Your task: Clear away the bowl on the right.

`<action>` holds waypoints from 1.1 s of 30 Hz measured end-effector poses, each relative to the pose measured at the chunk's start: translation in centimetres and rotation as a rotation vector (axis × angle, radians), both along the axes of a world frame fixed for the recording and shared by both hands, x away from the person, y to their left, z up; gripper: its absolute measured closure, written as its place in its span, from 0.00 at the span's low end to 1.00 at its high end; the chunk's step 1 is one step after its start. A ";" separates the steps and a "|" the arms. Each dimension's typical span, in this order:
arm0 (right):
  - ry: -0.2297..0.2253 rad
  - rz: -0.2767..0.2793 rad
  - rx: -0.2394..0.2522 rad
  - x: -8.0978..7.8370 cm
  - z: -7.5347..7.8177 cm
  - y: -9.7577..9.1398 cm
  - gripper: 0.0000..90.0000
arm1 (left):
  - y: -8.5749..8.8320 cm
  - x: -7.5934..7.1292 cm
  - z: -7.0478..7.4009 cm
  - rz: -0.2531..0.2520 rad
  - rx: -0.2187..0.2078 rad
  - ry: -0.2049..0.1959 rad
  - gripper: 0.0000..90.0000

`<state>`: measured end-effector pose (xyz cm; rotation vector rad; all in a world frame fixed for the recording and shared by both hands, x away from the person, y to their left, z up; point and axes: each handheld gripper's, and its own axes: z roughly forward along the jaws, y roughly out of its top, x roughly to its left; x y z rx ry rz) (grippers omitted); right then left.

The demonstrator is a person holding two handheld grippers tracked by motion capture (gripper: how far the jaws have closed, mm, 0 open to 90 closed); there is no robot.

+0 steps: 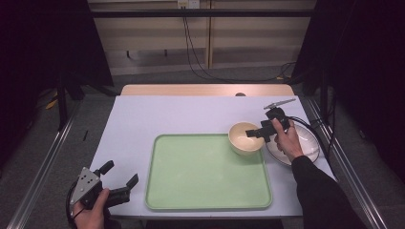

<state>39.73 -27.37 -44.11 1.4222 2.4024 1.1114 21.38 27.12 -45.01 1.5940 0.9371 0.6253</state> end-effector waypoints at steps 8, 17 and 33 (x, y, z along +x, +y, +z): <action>-0.089 -0.016 0.031 -0.8 1.0 -0.7 0.03 | 0.1 0.0 0.0 0.003 -0.009 0.004 0.02; -0.185 -0.029 0.049 -2.7 2.1 -1.5 0.03 | 0.0 0.0 -0.1 0.004 -0.011 0.003 0.02; -0.287 -0.105 0.023 -6.3 3.3 -3.1 0.02 | 0.0 0.0 -0.1 -0.001 0.007 0.004 0.02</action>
